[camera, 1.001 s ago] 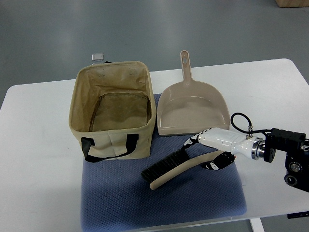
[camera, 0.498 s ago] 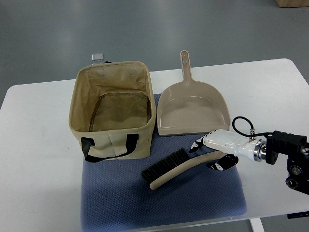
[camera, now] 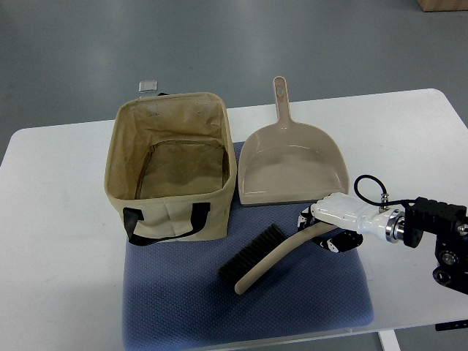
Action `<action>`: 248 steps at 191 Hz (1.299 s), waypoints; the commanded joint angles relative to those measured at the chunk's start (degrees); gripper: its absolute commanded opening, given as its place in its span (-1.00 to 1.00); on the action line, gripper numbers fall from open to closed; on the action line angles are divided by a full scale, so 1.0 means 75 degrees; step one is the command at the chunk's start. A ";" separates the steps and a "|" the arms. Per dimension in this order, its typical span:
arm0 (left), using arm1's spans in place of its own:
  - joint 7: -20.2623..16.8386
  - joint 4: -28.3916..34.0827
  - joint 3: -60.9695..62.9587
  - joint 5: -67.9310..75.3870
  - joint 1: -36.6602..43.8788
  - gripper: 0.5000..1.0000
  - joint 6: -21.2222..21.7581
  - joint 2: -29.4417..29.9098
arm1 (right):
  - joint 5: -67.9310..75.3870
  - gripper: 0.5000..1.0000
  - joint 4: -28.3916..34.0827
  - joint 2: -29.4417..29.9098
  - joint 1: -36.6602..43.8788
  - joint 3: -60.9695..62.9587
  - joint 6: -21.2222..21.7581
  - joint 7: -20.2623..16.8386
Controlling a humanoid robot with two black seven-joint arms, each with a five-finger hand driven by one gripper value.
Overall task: Put pink broom in yellow bag with right hand
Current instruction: 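Close the right hand fingers around the curved beige brush handle, then lift the brush with the right hand up over the dustpan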
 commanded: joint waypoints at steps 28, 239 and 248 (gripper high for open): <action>-0.0002 0.0000 0.0000 0.0000 0.0002 1.00 0.0000 0.0000 | 0.0024 -1.00 -0.0048 -0.0101 0.0001 0.0232 -0.0458 0.0001; -0.0002 0.0000 0.0000 0.0000 0.0002 1.00 0.0000 0.0000 | 0.1465 -1.00 -0.1934 -0.1730 0.3223 0.1486 -0.0130 0.0024; -0.0002 0.0000 0.0000 0.0000 0.0002 1.00 0.0000 0.0000 | 0.1430 -1.00 -0.1993 -0.1460 0.3552 0.1486 0.0069 0.0024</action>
